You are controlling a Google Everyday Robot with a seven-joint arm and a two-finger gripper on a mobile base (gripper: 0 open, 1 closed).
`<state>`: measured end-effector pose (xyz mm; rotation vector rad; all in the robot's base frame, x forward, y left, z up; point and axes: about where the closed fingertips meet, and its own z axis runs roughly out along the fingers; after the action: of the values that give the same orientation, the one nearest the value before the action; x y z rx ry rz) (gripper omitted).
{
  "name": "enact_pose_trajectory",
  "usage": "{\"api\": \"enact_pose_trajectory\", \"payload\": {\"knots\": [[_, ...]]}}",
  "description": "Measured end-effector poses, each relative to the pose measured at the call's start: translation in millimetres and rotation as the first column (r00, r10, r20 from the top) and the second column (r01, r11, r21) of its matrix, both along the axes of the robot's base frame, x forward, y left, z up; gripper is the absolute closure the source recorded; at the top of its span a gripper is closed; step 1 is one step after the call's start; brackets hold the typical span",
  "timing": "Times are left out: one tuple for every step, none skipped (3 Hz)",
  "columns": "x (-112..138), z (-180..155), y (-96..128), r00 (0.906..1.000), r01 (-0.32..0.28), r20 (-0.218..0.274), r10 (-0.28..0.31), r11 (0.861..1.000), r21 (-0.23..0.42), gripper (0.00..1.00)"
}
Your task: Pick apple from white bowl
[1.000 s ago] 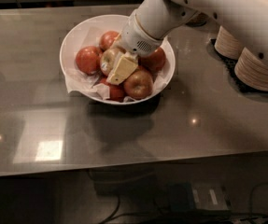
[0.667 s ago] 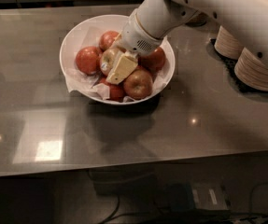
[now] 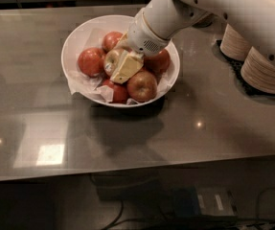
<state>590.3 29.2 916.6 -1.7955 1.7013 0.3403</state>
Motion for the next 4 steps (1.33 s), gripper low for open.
{"api": "enact_pose_trajectory", "payload": {"knots": [[7, 7, -6, 0.9993, 0.012, 0.036, -0.013, 0.999, 0.030, 1.00], [12, 13, -10, 0.9982, 0.017, 0.058, -0.019, 0.999, 0.049, 1.00], [15, 20, -14, 0.9970, 0.021, 0.073, -0.025, 0.998, 0.062, 1.00], [21, 29, -20, 0.9957, 0.024, 0.087, -0.030, 0.997, 0.068, 1.00]]}}
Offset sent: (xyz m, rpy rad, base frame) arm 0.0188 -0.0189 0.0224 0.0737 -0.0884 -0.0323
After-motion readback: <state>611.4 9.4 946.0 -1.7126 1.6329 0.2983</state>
